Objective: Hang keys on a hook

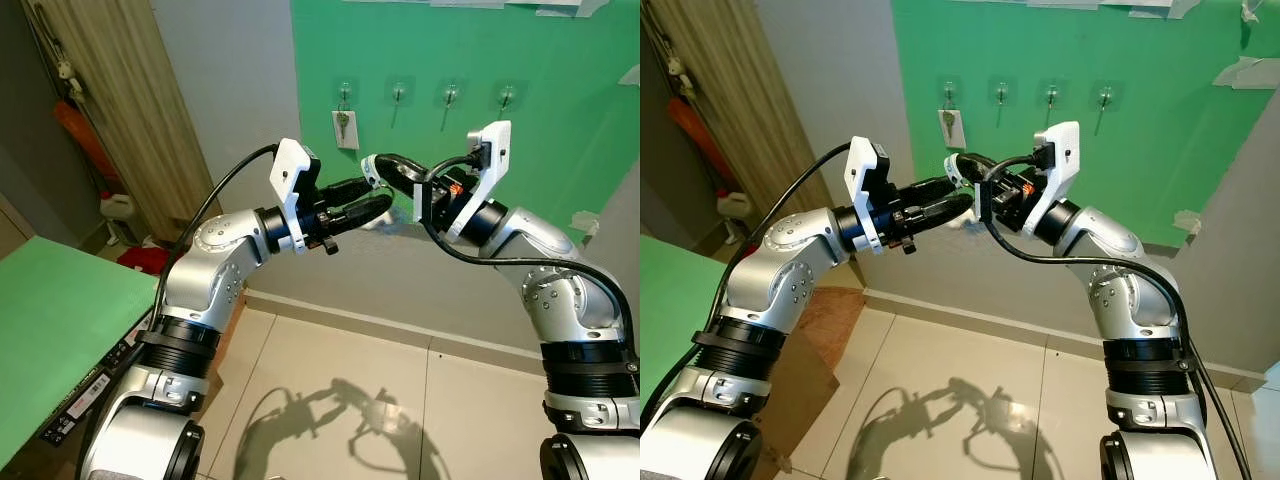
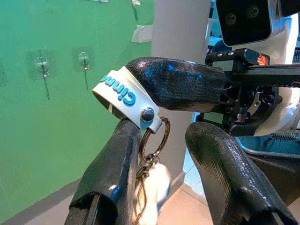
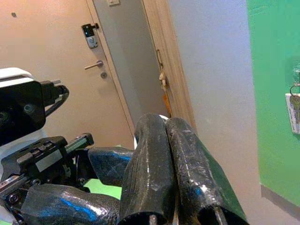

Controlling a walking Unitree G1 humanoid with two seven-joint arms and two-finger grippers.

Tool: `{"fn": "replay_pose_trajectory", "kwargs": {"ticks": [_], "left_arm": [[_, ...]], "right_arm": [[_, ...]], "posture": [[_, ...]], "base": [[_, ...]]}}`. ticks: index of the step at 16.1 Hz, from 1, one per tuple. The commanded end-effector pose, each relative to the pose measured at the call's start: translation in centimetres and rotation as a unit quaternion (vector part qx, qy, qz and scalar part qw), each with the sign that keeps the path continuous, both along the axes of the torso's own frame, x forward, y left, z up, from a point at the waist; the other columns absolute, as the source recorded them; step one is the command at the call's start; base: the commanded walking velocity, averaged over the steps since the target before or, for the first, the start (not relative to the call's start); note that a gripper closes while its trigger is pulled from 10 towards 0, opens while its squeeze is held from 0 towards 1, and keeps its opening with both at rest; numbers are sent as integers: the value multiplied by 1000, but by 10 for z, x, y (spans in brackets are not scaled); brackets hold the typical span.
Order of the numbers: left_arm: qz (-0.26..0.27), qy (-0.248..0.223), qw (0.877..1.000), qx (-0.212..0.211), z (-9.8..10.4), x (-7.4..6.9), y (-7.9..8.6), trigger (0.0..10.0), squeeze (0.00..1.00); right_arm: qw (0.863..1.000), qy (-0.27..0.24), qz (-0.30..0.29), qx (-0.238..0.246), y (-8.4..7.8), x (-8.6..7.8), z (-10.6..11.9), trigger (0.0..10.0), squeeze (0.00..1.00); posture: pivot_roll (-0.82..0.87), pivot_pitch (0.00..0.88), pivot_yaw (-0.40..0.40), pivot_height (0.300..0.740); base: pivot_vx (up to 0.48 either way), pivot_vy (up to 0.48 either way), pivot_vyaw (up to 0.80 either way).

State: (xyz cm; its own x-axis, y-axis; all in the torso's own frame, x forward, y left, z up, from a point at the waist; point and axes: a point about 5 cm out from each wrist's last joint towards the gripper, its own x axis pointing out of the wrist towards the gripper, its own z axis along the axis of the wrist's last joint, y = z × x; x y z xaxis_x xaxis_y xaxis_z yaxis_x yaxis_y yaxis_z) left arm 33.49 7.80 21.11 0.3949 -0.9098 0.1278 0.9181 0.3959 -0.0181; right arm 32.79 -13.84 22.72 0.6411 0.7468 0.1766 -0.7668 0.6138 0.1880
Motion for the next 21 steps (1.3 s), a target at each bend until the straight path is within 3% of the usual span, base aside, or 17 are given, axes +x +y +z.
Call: {"fn": "replay_pose_trajectory", "kwargs": {"ticks": [1, 3, 4, 5, 6, 21], "left_arm": [[-4, -4, 1000, 2, 2, -1, 3, 10000, 0], [-4, -1, 1000, 2, 2, -2, 3, 9490, 0], [-5, 1, 1000, 2, 2, -2, 4, 8157, 0], [-6, 2, 1000, 1, 1, -2, 4, 4667, 0], [-6, 4, 1000, 0, 1, -2, 4, 0, 0], [-13, 13, 1000, -5, -4, -2, 4, 0, 0]], "right_arm": [[1000, -5, 5, 5, 4, 2, 5, 0, 0], [1000, -5, 5, 6, 3, 2, 5, 0, 0], [1000, -5, 6, 6, 3, 2, 5, 0, 0], [1000, -5, 6, 7, 3, 1, 6, 0, 0], [1000, -6, 7, 9, 3, 1, 7, 0, 0], [1000, -10, 10, 21, 2, 1, 14, 0, 0]], "posture": [[-210, 0, 112, 740], [-210, 0, 111, 740], [-210, 0, 111, 740], [-210, 0, 111, 740], [-209, 0, 110, 740], [-209, 0, 105, 740]], "base": [[0, 0, 0], [0, 0, 0], [0, 0, 0], [0, 0, 0], [0, 0, 0], [0, 0, 0]]}}
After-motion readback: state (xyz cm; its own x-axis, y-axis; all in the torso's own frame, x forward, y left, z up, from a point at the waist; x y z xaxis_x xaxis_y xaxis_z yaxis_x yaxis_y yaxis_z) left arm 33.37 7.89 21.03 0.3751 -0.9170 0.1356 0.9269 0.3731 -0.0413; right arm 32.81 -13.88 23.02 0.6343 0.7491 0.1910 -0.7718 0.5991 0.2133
